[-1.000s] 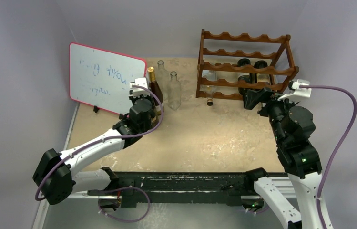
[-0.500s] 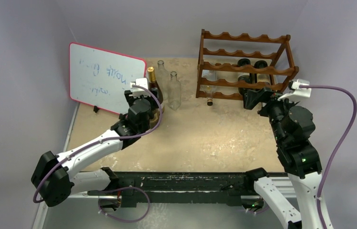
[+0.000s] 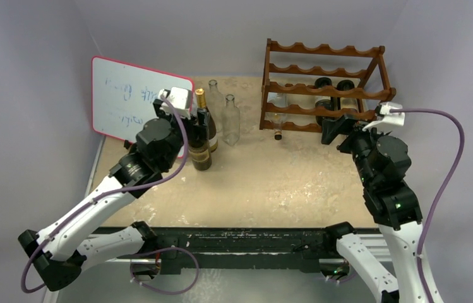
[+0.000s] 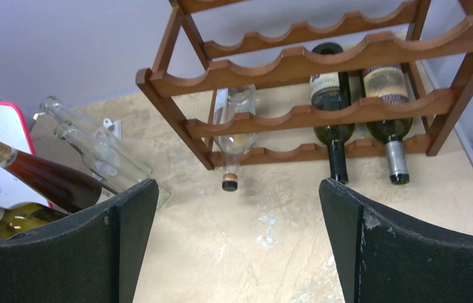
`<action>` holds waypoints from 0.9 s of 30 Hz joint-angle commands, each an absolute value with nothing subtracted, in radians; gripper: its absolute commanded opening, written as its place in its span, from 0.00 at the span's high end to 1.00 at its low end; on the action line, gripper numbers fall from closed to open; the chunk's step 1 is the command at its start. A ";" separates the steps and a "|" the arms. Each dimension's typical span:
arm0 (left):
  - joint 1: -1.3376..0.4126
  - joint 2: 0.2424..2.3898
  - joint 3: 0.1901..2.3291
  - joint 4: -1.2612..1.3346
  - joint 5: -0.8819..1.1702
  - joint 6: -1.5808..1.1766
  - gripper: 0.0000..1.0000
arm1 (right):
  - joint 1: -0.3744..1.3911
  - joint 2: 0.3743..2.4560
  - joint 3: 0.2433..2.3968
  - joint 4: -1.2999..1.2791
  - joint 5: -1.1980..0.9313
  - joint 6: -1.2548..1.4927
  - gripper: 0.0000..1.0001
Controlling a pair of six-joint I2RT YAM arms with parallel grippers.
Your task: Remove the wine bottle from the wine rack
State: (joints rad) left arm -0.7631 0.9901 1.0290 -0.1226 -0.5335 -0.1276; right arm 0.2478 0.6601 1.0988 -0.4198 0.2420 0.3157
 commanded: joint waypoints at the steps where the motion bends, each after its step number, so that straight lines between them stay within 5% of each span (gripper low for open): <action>1: -0.758 0.946 1.167 -0.285 -0.364 -0.054 0.20 | 0.247 0.690 1.056 -0.386 0.212 0.365 0.00; 17: -0.758 1.040 1.366 -0.299 -0.425 -0.071 0.16 | 0.234 1.050 0.827 -0.119 0.286 0.599 0.00; 27: -0.757 1.209 1.476 -0.272 -0.740 -0.011 0.13 | -0.050 1.180 0.633 0.266 -0.035 0.559 0.00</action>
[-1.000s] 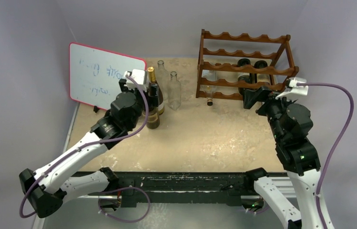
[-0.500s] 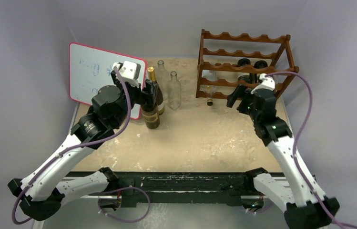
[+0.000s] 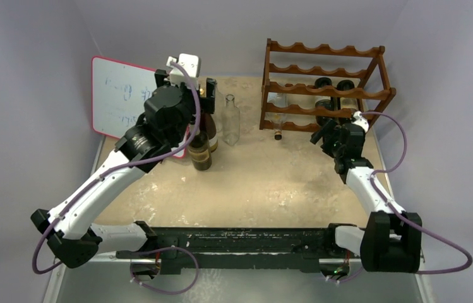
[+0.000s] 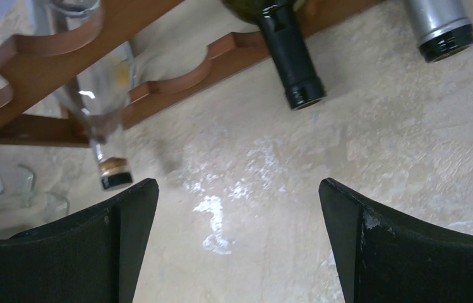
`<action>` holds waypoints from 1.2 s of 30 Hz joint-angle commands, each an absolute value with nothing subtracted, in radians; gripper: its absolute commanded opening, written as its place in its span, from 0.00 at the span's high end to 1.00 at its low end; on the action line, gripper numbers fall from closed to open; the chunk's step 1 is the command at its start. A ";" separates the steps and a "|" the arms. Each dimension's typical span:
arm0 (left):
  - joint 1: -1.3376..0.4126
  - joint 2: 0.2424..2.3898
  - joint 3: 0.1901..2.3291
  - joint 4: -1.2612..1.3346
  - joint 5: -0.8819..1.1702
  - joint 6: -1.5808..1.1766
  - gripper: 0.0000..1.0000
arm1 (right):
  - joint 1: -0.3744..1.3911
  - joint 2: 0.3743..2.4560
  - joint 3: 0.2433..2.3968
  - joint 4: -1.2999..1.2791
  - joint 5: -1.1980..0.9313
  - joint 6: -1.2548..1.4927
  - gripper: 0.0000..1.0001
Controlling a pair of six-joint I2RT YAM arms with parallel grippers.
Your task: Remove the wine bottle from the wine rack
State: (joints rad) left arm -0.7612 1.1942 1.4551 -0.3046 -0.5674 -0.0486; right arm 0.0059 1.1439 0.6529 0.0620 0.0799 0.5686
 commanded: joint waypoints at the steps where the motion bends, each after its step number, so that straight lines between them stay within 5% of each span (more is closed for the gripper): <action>1: -0.753 1.204 1.471 -0.277 -0.786 -0.011 0.12 | -0.060 1.193 0.629 0.291 -0.041 0.556 0.00; 7: -0.743 1.025 1.308 -0.170 -0.945 -0.044 0.11 | -0.112 1.293 0.586 0.470 -0.083 0.521 0.00; 14: -0.743 0.858 1.112 -0.094 -0.799 0.004 0.10 | -0.198 1.410 0.569 0.613 -0.162 0.516 0.00; 19: -0.743 0.842 1.068 -0.085 -0.744 -0.017 0.00 | -0.265 1.514 0.598 0.668 -0.314 0.503 0.00; 36: -0.744 0.825 1.030 -0.066 -0.639 -0.026 0.00 | -0.389 1.755 0.668 0.780 -0.595 0.618 0.07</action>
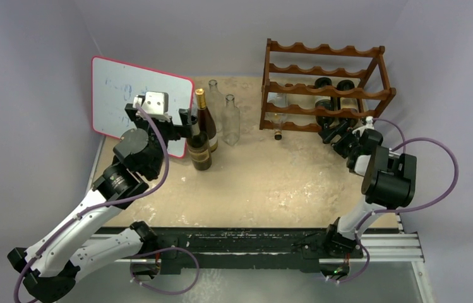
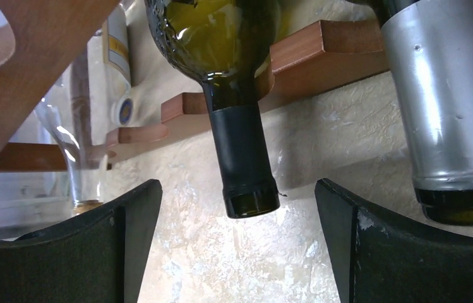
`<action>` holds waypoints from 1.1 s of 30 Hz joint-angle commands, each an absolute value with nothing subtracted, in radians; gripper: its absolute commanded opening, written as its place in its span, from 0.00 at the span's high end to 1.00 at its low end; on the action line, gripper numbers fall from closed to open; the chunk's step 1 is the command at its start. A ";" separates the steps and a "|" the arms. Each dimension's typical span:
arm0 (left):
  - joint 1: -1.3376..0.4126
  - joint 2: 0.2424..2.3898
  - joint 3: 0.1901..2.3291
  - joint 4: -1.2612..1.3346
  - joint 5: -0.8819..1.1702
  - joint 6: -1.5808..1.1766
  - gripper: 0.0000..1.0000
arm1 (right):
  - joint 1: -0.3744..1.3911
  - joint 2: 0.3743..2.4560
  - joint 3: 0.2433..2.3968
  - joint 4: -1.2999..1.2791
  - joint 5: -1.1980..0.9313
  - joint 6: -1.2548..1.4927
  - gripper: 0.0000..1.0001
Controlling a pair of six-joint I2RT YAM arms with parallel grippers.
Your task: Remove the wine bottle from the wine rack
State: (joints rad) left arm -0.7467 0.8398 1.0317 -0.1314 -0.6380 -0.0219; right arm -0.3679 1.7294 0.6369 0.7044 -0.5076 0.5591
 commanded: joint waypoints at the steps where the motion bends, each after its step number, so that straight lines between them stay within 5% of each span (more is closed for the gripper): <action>1: -0.744 0.825 1.026 -0.065 -0.640 -0.026 0.00 | -0.393 1.767 0.664 0.803 -0.608 0.642 0.08; 19: -0.743 0.802 1.015 -0.064 -0.699 -0.007 0.12 | -0.399 1.918 0.682 1.029 -0.674 0.815 0.22; 33: -0.743 0.806 1.013 -0.061 -0.706 -0.006 0.14 | -0.400 1.938 0.701 1.056 -0.680 0.804 0.47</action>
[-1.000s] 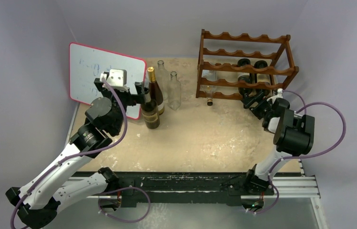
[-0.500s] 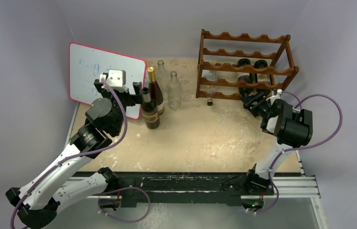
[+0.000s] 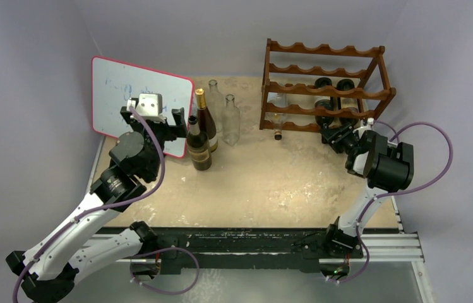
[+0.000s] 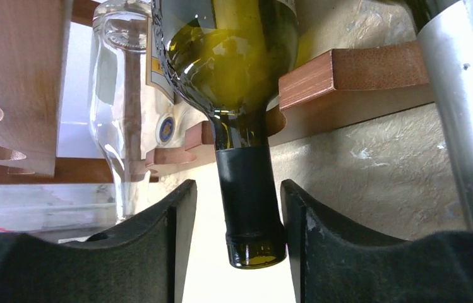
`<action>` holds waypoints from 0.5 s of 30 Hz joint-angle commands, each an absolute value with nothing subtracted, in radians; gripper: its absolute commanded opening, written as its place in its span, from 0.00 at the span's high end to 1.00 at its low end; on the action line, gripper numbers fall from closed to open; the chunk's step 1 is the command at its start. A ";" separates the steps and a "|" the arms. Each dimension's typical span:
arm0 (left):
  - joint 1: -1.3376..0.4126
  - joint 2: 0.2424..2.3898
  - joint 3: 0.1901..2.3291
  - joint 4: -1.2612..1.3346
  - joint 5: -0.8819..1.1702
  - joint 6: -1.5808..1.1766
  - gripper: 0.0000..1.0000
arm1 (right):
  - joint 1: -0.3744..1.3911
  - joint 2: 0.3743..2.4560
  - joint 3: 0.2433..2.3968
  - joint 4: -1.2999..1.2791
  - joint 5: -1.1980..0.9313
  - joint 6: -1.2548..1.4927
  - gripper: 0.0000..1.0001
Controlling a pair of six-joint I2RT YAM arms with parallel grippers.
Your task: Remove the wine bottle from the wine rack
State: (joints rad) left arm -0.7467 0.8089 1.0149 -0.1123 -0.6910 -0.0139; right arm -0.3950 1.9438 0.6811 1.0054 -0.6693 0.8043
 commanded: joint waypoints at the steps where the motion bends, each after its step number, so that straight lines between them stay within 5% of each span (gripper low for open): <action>1: -0.743 0.808 1.012 -0.062 -0.706 -0.006 0.14 | -0.400 1.935 0.698 1.066 -0.680 0.804 0.50; 7: -0.744 0.819 1.011 -0.064 -0.706 -0.005 0.14 | -0.400 1.902 0.670 1.087 -0.717 0.806 0.72; 15: -0.744 0.828 1.012 -0.064 -0.704 -0.005 0.14 | -0.399 1.833 0.664 1.094 -0.714 0.784 0.86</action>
State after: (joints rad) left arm -0.7467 0.8295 1.0149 -0.1123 -0.6952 -0.0139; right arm -0.3950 1.9205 0.6647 1.0294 -0.6926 0.7998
